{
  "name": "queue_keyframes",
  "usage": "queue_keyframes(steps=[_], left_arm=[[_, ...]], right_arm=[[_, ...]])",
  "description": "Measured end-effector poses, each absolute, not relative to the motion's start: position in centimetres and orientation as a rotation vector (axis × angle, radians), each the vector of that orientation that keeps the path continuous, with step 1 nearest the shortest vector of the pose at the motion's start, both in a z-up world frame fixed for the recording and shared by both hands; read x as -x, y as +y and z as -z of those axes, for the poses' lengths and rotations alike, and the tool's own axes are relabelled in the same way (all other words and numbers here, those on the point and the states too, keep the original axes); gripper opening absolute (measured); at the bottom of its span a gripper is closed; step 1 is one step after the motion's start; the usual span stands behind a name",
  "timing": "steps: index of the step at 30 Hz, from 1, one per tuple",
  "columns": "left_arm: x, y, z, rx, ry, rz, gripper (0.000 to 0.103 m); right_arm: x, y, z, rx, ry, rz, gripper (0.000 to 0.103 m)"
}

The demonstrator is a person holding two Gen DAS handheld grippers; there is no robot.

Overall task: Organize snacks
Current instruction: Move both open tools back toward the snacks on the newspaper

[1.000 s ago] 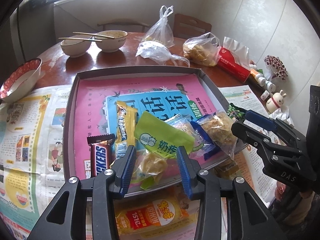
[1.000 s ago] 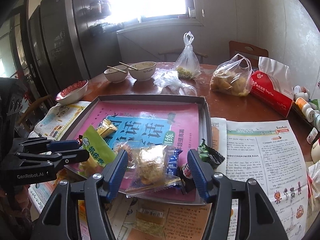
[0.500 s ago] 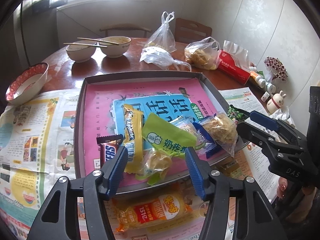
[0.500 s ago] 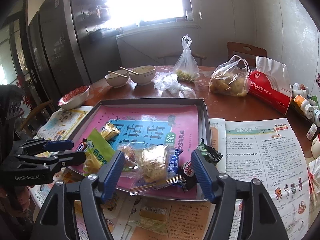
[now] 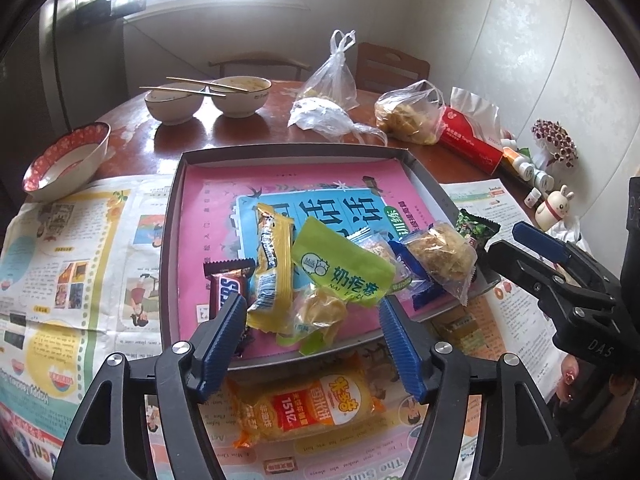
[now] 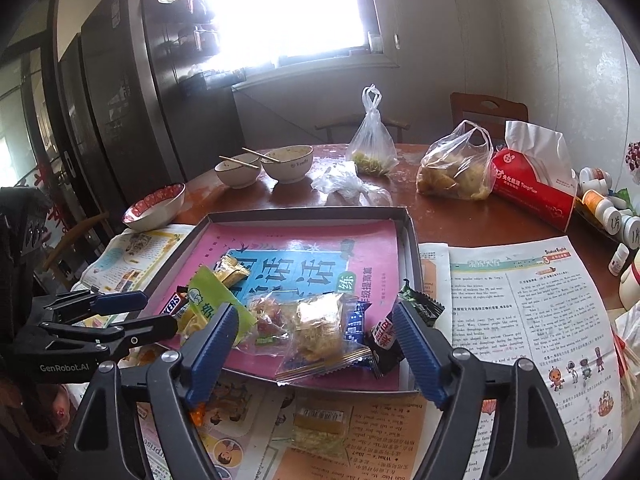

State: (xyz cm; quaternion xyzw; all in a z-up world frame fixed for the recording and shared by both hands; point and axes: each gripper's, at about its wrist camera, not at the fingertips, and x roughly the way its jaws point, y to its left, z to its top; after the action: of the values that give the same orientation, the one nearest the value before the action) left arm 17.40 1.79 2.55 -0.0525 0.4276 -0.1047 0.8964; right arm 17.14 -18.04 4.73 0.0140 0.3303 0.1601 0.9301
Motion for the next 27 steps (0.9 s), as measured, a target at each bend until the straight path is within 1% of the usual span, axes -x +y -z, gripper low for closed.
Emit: queue_keyframes(steps=[17, 27], left_arm=[[-15.8, 2.7, -3.3, 0.118, 0.869, 0.194, 0.072], [-14.5, 2.7, -2.6, 0.098, 0.872, 0.204, 0.072]], right_arm=[[-15.5, -18.3, -5.4, -0.037, 0.645, -0.349, 0.086], [-14.3, -18.2, -4.9, -0.039, 0.641, -0.371, 0.086]])
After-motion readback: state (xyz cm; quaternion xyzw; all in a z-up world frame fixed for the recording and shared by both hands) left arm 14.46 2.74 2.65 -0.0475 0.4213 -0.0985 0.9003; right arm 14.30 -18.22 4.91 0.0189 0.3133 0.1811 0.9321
